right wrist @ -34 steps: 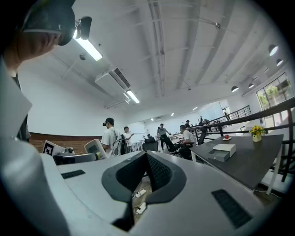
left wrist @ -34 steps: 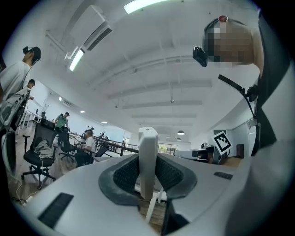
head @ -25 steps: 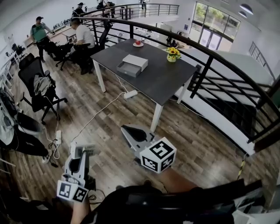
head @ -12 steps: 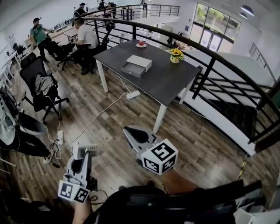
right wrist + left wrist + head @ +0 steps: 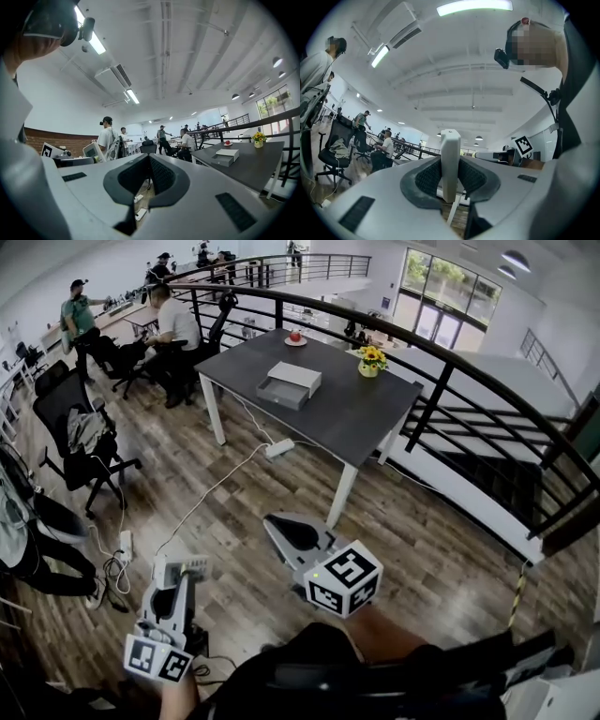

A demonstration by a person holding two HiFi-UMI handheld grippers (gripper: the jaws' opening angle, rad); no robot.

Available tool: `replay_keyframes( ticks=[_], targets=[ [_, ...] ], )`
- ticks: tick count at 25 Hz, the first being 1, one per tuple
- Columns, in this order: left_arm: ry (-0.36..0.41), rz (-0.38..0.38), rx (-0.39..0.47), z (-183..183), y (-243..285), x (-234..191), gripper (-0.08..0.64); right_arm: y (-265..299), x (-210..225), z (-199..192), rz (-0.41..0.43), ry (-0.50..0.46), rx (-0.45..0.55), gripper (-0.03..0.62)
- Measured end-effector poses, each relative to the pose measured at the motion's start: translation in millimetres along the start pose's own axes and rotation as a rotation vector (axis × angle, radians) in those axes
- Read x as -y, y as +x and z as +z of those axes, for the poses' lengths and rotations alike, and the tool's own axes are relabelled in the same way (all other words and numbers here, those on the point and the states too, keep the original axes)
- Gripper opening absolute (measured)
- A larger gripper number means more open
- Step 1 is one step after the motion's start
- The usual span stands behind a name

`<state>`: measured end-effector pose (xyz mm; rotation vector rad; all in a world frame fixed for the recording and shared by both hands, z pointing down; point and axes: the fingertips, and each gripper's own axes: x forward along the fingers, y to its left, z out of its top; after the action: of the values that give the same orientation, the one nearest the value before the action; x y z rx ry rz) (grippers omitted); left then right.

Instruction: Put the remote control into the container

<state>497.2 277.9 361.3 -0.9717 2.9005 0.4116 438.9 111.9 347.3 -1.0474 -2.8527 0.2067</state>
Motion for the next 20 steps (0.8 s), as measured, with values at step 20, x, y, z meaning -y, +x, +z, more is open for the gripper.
replay_keyframes(
  ticks=[20],
  targets=[
    [0.014, 0.046, -0.001, 13, 62, -61, 0.107, 83, 47, 16, 0.037, 0.003, 0.002, 0.002]
  ],
)
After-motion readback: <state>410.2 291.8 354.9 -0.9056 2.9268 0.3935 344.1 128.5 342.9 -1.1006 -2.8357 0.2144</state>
